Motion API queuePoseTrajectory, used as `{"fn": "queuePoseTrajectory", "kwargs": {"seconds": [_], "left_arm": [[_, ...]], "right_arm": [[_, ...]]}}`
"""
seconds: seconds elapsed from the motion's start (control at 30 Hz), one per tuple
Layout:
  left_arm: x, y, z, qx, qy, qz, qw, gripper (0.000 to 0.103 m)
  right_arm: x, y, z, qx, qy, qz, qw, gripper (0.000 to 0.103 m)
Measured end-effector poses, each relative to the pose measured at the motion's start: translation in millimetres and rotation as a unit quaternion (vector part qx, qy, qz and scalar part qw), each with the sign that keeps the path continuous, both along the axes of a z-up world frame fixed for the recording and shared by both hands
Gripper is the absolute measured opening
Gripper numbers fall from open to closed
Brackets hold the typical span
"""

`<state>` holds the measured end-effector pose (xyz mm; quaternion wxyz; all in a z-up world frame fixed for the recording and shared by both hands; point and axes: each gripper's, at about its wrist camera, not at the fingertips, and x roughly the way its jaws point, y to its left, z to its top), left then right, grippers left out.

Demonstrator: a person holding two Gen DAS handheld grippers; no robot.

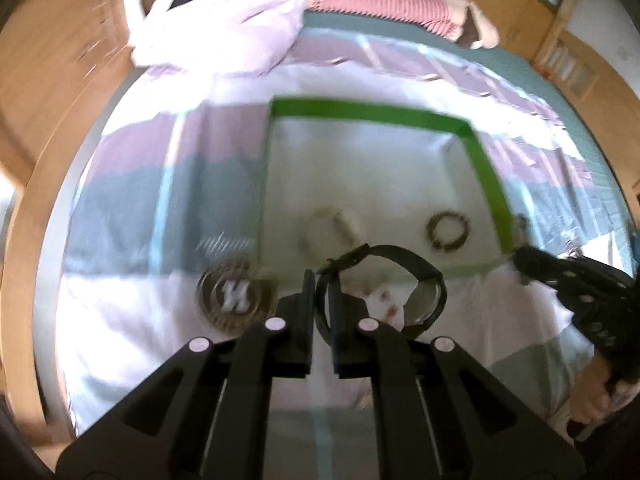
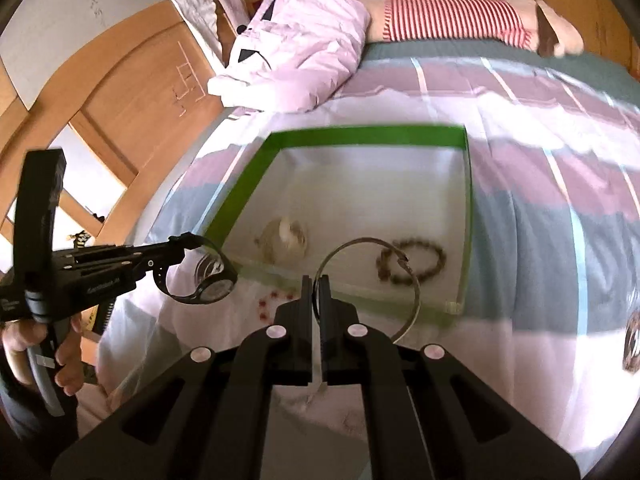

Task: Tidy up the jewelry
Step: 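Lower the black watch and bangle into the box and open both tools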

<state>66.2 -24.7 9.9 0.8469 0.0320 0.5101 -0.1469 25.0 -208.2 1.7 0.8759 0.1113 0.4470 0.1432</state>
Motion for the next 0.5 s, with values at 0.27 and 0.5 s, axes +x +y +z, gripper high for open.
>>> {"fn": "queuePoseTrajectory", "kwargs": {"seconds": [0.27,0.5], "left_arm": [[69.1,-46.4,-18.8,-0.018,-0.009,0.015,0.9997,0.006],[103.7,-72.5,-76.7,0.001,0.029,-0.004,0.9996,0.006]], "right_arm": [[64.7,-9.9,-34.2,-0.011,0.035,-0.03,0.999,0.003],[111.5,-18.8,-58.4,-0.027,0.07,-0.042,0.996,0.003]]}}
